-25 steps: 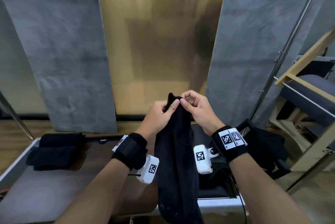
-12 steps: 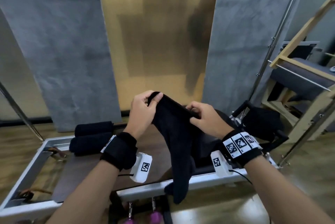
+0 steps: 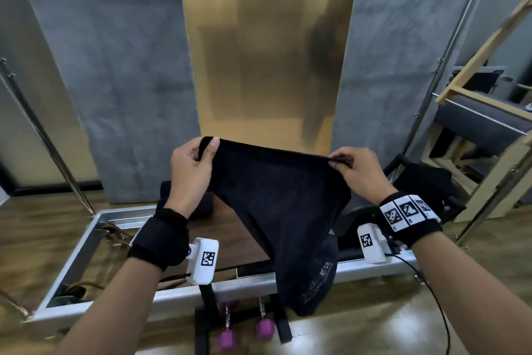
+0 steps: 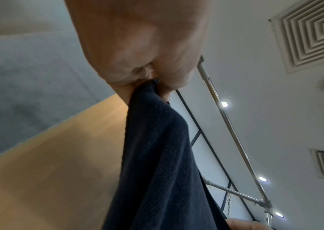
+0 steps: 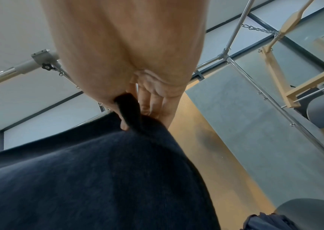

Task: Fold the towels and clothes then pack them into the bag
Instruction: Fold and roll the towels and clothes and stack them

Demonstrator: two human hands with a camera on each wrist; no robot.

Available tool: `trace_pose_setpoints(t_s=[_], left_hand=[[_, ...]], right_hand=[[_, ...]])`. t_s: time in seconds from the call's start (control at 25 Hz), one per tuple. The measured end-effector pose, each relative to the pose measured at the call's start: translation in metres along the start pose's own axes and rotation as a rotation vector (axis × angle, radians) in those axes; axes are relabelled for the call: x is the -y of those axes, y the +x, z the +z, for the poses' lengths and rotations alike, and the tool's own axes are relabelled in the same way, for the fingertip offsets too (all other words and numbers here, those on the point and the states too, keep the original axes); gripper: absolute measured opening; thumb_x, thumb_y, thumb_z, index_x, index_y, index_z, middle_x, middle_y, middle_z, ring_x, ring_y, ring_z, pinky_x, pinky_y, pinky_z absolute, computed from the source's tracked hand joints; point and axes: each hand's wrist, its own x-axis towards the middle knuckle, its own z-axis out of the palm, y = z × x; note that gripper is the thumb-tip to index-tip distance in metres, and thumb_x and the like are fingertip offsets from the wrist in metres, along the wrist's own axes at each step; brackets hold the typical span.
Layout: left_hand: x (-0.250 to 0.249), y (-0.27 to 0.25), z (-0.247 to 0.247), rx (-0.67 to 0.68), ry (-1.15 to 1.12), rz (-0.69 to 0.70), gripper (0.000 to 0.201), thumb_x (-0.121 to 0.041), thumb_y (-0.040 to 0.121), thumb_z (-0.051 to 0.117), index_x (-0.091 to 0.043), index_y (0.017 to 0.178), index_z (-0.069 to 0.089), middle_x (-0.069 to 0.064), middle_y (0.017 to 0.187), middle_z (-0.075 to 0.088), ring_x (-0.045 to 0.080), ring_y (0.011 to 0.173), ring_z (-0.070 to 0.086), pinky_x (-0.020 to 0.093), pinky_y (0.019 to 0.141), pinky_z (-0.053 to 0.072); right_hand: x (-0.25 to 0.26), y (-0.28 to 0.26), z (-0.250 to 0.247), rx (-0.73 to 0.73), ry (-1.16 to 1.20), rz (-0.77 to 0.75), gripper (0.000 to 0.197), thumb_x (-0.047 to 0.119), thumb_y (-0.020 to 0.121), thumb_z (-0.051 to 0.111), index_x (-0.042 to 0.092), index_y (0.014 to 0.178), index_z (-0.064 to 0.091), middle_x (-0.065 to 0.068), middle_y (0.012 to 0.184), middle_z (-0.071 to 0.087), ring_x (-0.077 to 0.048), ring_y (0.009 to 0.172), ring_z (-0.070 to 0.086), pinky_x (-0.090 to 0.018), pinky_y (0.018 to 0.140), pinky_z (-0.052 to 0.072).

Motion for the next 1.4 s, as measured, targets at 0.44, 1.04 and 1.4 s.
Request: trace_pose_setpoints(t_s=[0.44, 1.04, 1.4], left_hand=[[0.011, -0.023, -0.043, -0.11, 0.034, -0.009, 0.028, -0.039, 0.103, 0.067, -0.018, 0.086, 0.074, -0.001, 0.076, 0.064, 0.014, 0.074, 0.054, 0.039, 0.071, 0.043], [0.057, -0.059, -0.066, -0.177, 0.126, -0.157, 0.013, -0.015, 0.094, 0.079, -0.002, 0.096, 0.078, 0.015, 0.09, 0.079, 0.017, 0.081, 0.07, 0.041, 0.07, 0.06], [0.135, 0.004, -0.012, -0.258, 0.118, -0.332, 0.026, -0.034, 0.099, 0.075, -0.013, 0.083, 0.076, 0.011, 0.058, 0.069, 0.018, 0.041, 0.053, 0.025, 0.047, 0.042]], right_hand=[[0.036, -0.021, -0.009, -0.144, 0.07, -0.001, 0.014, 0.018, 0.085, 0.085, 0.027, 0.08, 0.075, 0.013, 0.076, 0.074, 0.0, 0.076, 0.071, -0.014, 0.074, 0.051], [-0.01, -0.034, 0.015, -0.078, 0.17, 0.093, 0.024, 0.008, 0.088, 0.081, 0.031, 0.08, 0.076, 0.002, 0.077, 0.077, -0.012, 0.073, 0.073, -0.037, 0.073, 0.062], [-0.058, 0.032, 0.086, -0.117, 0.639, 0.389, 0.006, 0.019, 0.101, 0.065, 0.013, 0.1, 0.065, -0.021, 0.072, 0.075, -0.029, 0.05, 0.068, -0.032, 0.049, 0.056]])
